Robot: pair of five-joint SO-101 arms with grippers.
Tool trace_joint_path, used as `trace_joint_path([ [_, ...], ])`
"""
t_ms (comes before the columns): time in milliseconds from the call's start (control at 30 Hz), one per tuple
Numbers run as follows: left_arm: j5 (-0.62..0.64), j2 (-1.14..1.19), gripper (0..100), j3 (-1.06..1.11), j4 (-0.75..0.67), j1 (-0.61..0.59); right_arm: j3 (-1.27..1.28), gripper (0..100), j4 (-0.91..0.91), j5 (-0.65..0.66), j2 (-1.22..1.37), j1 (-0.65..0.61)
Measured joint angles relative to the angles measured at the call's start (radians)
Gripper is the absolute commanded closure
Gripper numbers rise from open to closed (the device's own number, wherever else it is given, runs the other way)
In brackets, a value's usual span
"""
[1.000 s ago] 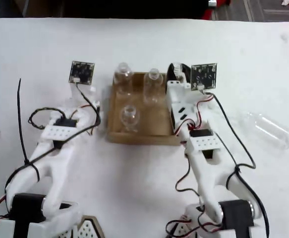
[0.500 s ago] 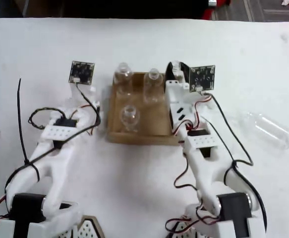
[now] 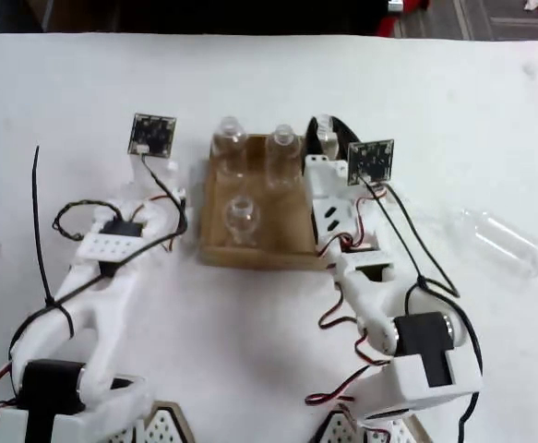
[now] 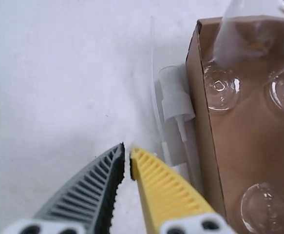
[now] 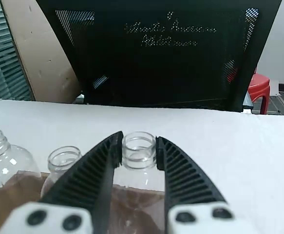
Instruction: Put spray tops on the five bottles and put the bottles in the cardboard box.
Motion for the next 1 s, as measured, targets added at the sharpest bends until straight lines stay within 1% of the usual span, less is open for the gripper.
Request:
trace_joint_path([
  [400, 0.0, 0.0, 98, 0.0, 0.0, 0.0, 0.0, 97.8, 0.0, 0.0, 0.006, 0.0],
  [567, 0.0, 0.0, 98, 0.0, 0.0, 0.0, 0.0, 89.1, 0.0, 0.0, 0.006, -0.015],
  [1000, 0.0, 0.0, 98, 0.0, 0.0, 0.0, 0.0, 88.8, 0.029, 0.0, 0.006, -0.028],
])
